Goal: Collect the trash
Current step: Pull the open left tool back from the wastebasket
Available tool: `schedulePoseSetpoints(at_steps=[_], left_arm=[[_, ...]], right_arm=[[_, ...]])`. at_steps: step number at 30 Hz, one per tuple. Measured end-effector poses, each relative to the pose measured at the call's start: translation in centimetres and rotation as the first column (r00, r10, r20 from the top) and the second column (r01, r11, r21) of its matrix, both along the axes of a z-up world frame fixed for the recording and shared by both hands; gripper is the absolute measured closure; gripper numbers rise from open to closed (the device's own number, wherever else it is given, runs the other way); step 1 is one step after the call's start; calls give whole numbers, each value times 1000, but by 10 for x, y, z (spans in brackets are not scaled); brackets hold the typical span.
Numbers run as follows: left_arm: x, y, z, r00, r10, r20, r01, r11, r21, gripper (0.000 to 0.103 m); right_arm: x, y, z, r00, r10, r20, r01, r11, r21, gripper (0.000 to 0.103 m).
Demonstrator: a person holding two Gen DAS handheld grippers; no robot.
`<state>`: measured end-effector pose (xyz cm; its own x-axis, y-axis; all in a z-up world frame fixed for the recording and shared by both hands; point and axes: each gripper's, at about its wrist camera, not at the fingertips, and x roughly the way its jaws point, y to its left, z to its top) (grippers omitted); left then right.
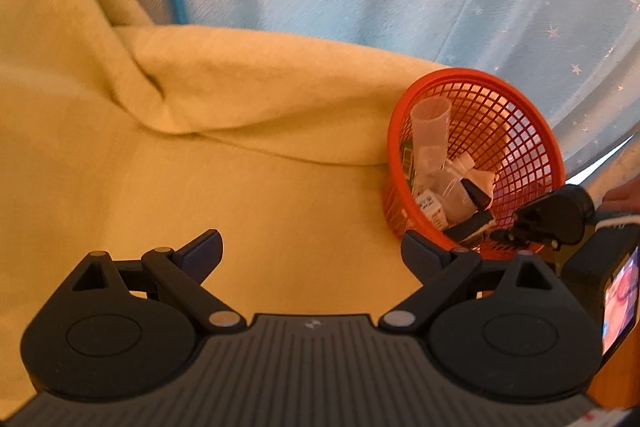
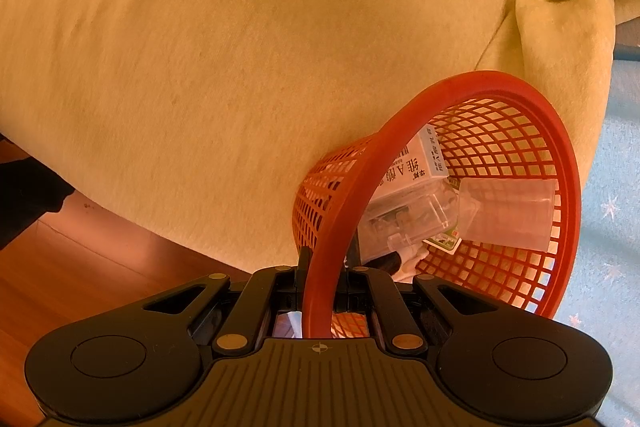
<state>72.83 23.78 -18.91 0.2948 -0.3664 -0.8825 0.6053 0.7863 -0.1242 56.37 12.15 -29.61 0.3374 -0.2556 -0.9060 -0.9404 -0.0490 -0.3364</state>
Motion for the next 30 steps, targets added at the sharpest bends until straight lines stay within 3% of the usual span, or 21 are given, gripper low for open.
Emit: schedulePoseSetpoints(at_steps=[10,20,30], left_arm=[[-12,26,-13,999,28,-36,-27,999,21,9],[-19,39,-17,995,68,-70,-67,998,17,9],[-37,42,-20,991,87,-98,-86,996,10,9]], right_arm=[[8,-4,-4,999,-47,-13,47,999,-8,100],[14,-12,-11,989,-149,-5,149,986,78,100],[6,-13,-6,991,-130,28,127,987,102,100]])
